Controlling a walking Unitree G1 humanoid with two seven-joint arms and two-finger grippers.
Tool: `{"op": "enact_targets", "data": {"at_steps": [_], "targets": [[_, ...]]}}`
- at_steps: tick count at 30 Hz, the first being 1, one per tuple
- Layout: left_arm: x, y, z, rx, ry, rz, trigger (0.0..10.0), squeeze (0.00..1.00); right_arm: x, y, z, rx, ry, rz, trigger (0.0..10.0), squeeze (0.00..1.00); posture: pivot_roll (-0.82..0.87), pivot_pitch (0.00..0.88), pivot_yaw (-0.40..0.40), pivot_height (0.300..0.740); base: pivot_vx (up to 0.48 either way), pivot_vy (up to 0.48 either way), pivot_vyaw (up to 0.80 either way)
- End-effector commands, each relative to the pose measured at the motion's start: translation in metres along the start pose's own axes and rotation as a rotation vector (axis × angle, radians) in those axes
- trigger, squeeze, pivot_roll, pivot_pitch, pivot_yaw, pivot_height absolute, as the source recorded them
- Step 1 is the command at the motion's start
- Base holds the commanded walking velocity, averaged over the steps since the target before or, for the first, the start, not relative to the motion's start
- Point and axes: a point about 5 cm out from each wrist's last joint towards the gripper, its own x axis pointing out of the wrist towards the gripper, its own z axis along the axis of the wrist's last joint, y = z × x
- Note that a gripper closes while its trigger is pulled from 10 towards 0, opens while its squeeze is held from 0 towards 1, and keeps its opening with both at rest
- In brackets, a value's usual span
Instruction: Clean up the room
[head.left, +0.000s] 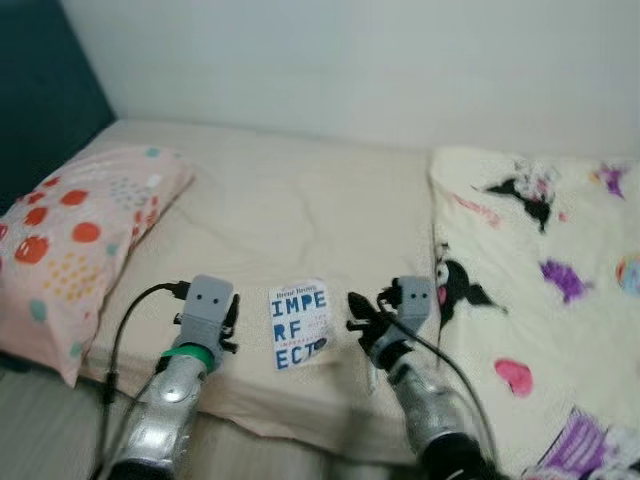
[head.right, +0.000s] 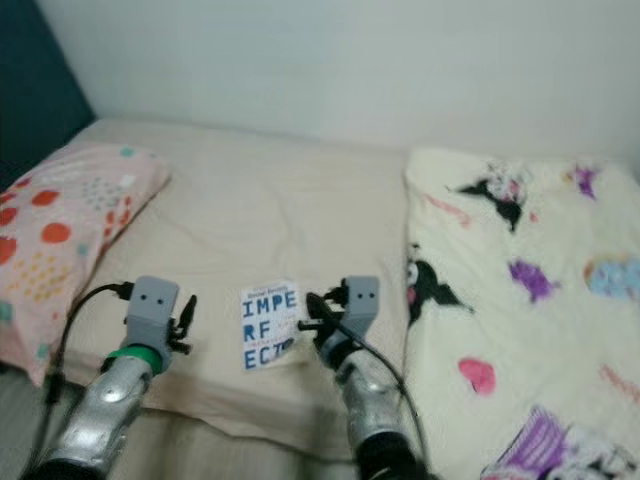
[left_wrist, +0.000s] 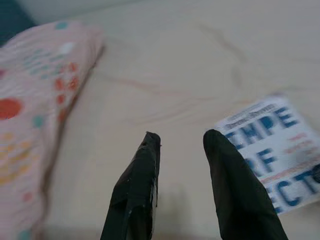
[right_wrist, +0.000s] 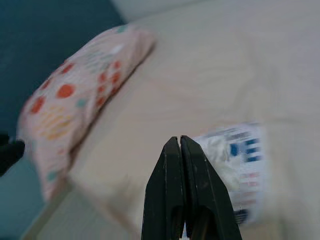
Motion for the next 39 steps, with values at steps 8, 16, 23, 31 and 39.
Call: {"op": "enact_targets", "data": {"at_steps": [8, 16, 23, 31, 39], "targets": [[-0.004, -0.001, -0.01, 0.0, 0.042, -0.005, 10.0, 0.0, -0.003, -0.002, -0.007, 0.01, 0.026, -0.012, 10.0, 0.0, 0.07, 0.0, 0.077, 0.74, 0.0, 0.0, 0.8], [-0.004, -0.001, -0.01, 0.0, 0.043, -0.016, 10.0, 0.0, -0.002, -0.002, -0.006, 0.015, 0.022, -0.015, 10.0, 0.0, 0.08, 0.0, 0.08, 0.74, 0.0, 0.0, 0.8], [-0.004, -0.002, -0.012, -0.013, 0.052, -0.015, 10.0, 0.0, -0.005, -0.004, -0.008, 0.011, 0.024, -0.026, 10.0, 0.0, 0.07, 0.0, 0.081, 0.74, 0.0, 0.0, 0.8], [-0.005, -0.005, -0.014, -0.018, 0.055, -0.014, 10.0, 0.0, -0.008, -0.009, -0.007, 0.003, 0.019, -0.033, 10.0, 0.0, 0.06, 0.0, 0.077, 0.74, 0.0, 0.0, 0.8], [-0.006, -0.008, -0.016, -0.028, 0.061, -0.018, 10.0, 0.0, -0.011, -0.013, -0.005, 0.035, -0.006, -0.058, 10.0, 0.0, 0.05, 0.0, 0.073, 0.74, 0.0, 0.0, 0.8]]}}
